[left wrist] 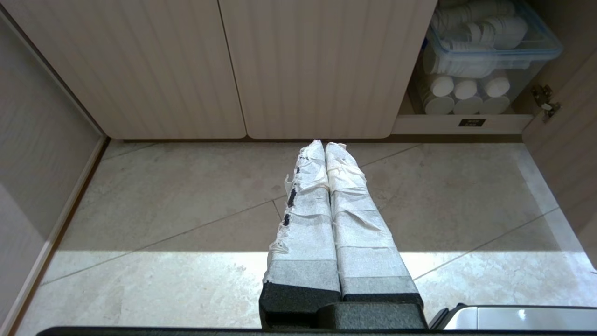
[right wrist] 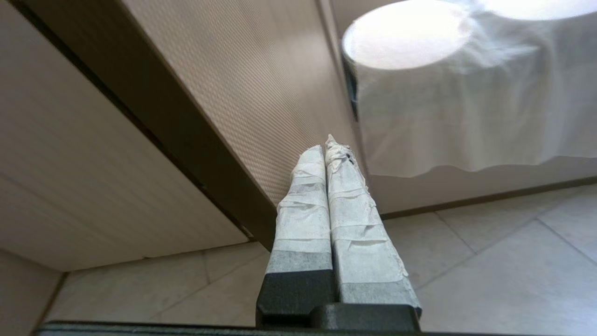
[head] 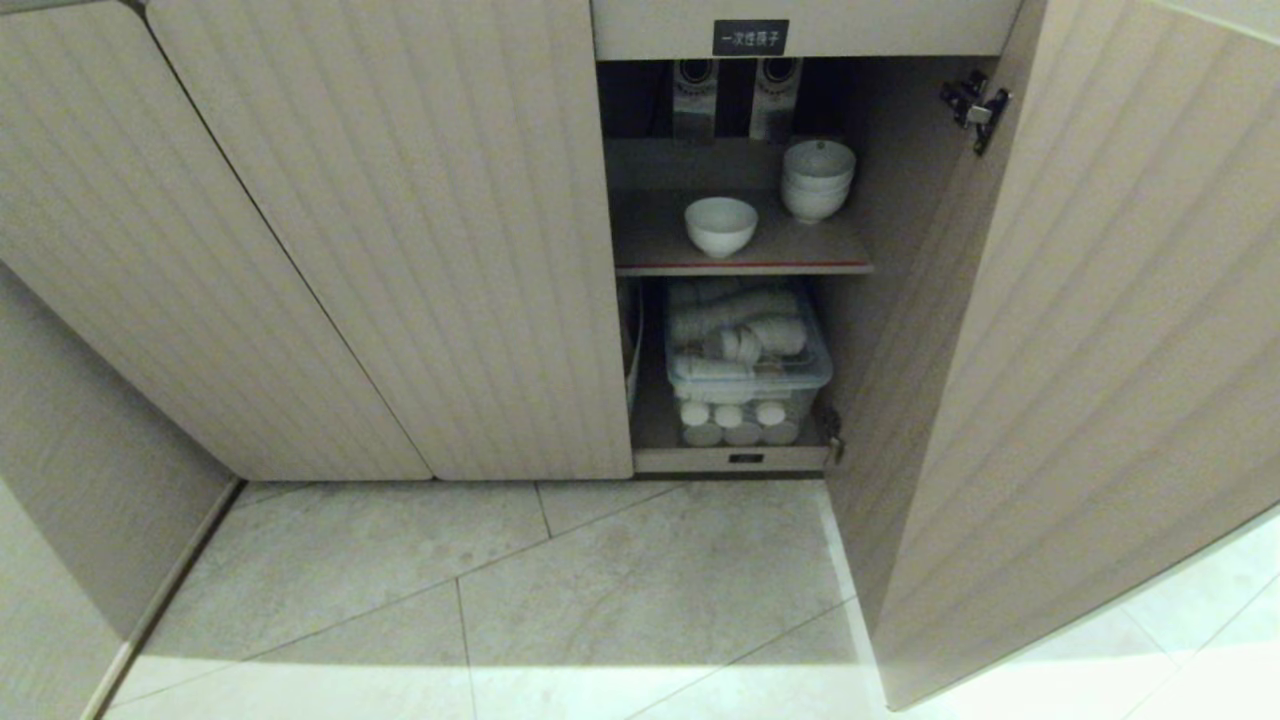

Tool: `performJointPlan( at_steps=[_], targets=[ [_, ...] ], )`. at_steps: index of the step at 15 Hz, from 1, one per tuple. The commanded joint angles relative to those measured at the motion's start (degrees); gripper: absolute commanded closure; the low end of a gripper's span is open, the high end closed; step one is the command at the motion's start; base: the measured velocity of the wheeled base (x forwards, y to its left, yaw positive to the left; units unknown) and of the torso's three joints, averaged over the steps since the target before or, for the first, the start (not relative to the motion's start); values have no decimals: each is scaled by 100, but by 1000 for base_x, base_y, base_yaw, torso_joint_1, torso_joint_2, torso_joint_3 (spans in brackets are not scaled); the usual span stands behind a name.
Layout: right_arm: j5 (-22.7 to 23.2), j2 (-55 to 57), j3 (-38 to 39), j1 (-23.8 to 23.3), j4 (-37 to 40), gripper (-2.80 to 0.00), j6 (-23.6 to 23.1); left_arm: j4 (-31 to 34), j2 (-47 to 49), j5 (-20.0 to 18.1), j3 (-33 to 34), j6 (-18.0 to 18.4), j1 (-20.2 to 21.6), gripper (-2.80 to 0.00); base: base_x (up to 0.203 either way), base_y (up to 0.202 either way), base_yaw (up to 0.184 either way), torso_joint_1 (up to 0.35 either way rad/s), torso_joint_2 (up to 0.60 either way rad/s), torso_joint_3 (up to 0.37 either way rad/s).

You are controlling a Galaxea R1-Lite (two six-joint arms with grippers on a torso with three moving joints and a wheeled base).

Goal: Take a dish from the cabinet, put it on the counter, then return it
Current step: Close the cabinet door

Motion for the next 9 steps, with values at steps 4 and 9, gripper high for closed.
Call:
performJointPlan(
  at_steps=[4,9],
  targets=[
    [224,175,10,40,-216,0,42,-2,0,9,1,-3,5,0,0,0,0,0,0,0],
    [222,639,11,513,-840,0,36,-2,0,0,1,-3,-4,0,0,0,0,0,0,0]
  ],
)
